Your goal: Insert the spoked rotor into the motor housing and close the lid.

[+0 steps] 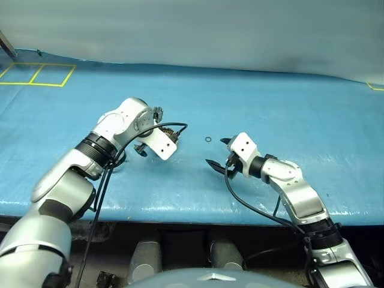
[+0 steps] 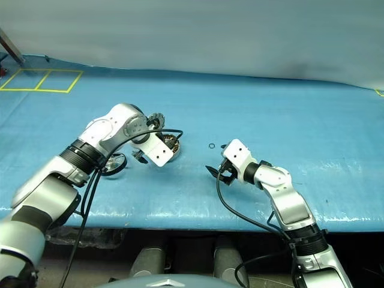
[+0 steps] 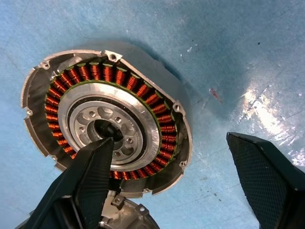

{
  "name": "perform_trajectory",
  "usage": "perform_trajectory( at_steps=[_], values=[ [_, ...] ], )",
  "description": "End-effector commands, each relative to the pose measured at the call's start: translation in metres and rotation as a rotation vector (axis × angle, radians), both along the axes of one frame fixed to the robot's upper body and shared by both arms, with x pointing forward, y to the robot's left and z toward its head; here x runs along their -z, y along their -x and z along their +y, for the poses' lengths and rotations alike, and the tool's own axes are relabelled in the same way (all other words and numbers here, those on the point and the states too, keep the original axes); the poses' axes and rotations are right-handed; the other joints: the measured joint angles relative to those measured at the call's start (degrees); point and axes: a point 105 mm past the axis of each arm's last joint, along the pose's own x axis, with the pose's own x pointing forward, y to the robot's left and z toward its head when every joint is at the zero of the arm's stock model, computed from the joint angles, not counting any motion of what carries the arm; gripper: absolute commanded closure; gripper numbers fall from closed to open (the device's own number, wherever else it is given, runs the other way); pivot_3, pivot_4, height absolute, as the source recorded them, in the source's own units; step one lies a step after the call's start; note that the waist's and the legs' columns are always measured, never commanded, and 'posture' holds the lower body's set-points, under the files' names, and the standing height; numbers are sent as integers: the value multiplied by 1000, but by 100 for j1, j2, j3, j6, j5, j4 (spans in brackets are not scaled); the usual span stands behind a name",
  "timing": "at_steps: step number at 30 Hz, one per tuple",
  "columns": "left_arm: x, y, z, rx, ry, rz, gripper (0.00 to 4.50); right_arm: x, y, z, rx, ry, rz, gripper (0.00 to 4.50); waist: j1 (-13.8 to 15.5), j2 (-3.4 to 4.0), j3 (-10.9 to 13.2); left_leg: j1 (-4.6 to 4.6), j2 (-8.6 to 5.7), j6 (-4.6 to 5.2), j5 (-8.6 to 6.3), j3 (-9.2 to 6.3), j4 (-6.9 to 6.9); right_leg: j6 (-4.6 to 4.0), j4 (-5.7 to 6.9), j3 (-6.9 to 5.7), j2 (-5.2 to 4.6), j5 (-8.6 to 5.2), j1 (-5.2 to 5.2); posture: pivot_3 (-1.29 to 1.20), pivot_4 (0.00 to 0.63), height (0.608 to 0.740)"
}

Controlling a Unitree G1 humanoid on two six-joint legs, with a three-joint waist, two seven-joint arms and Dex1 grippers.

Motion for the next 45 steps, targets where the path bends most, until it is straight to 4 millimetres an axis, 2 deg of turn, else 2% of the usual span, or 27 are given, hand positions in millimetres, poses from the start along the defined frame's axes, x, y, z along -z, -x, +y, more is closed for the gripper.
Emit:
perform_trajectory(
  at_steps=[1, 2, 9, 12, 15, 17, 34, 40, 45],
  values=[
    [1, 0, -1, 9, -6, 4, 751, -16, -2, 0, 1, -16, -70, 0, 0, 0, 0, 0, 0, 0, 0, 0, 0, 0, 0, 0, 0, 0, 0, 0, 150, 740],
    [2, -1, -2, 11, -4, 2, 939, -17, -2, 0, 1, -17, -71, 0, -1, 0, 0, 0, 0, 0, 0, 0, 0, 0, 0, 0, 0, 0, 0, 0, 150, 740],
    [3, -2, -3, 19, -1, 0, 939, -17, -2, 1, 8, -23, -75, 0, -9, 0, 0, 1, 0, 0, 0, 0, 0, -1, 1, 1, 1, 1, 0, 0, 150, 740],
    [4, -3, -3, 21, 4, -10, 1805, -17, -2, 1, 12, -27, -78, 0, -19, 1, -1, 1, 0, 0, 0, 0, 0, -1, 2, 2, 1, 0, 0, 0, 150, 740],
    [5, -3, -2, 26, -1, -5, 1805, -17, -3, 1, 17, -30, -82, 0, -22, 1, -1, 3, 0, 0, 0, 0, -1, 0, 4, 1, 1, 0, 0, 0, 150, 740],
    [6, -4, -2, 31, 4, -16, 2316, -17, -4, 1, 22, -33, -86, 0, -23, 1, -1, 4, 0, 0, 0, 0, 1, 0, 5, 2, 1, 0, 1, 0, 150, 740],
    [14, -9, 20, 32, 20, -42, 2378, -19, -8, -14, 125, -63, -135, 0, -40, 1, -2, 33, 0, 7, 5, 5, 9, -2, 33, 12, 1, -2, 18, 0, 150, 740],
    [-1, -25, -2, 152, 169, -209, 2378, -20, -7, -20, 163, -79, -149, 0, -6, 1, -2, 67, -1, 20, 14, 7, 9, -11, 70, 17, 2, -8, 31, 0, 150, 740],
    [-12, -27, -16, 274, 234, -285, 2378, -15, -2, -22, 176, -93, -133, 0, 30, 0, -1, 54, -4, 20, 23, 12, 14, -11, 67, 22, -1, -7, 27, 0, 150, 740]
  ],
)
